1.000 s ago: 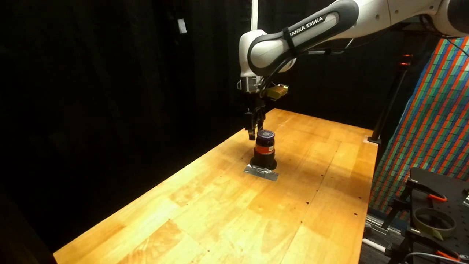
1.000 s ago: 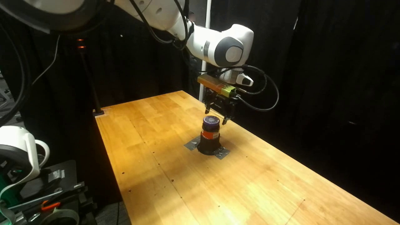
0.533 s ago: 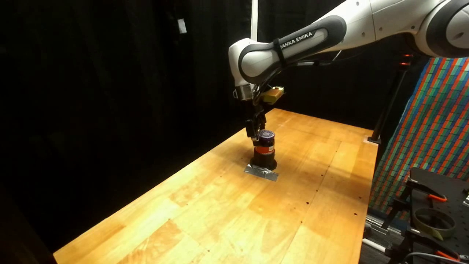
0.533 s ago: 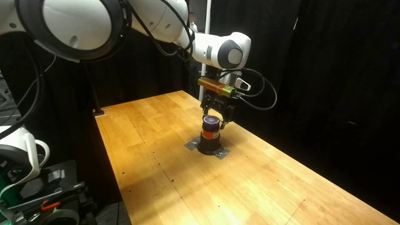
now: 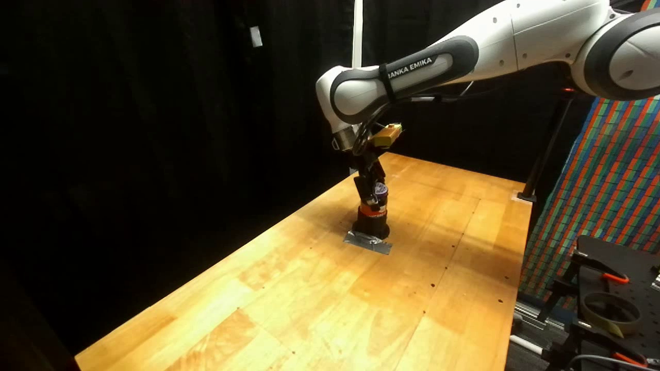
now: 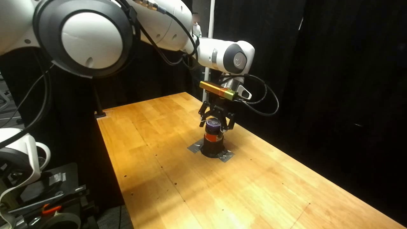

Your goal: Put the elastic around the bottle

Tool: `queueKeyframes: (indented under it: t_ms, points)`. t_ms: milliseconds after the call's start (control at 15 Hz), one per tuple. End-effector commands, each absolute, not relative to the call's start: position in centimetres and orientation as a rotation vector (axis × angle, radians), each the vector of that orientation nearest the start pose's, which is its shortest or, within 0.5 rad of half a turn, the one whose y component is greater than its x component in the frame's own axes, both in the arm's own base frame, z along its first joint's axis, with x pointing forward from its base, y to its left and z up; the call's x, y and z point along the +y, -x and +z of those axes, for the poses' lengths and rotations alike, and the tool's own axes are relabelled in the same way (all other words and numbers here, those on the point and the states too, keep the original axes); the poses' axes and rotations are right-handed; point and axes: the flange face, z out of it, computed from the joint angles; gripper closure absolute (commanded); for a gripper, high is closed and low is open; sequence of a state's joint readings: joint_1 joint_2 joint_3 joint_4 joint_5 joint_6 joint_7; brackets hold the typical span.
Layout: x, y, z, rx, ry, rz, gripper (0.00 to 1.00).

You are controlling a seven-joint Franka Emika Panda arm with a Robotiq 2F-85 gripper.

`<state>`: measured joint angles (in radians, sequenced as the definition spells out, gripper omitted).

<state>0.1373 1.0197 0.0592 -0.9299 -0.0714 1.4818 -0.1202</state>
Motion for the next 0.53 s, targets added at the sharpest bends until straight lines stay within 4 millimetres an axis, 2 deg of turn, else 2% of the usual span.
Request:
queueKeyframes:
  t_ms: [0, 467]
  points:
    - [11.1, -71.6, 22.6, -0.465, 3.063, 0.769, 0.00]
    - [9.7, -70.1, 23.7, -0.428, 3.091, 0.628, 0.00]
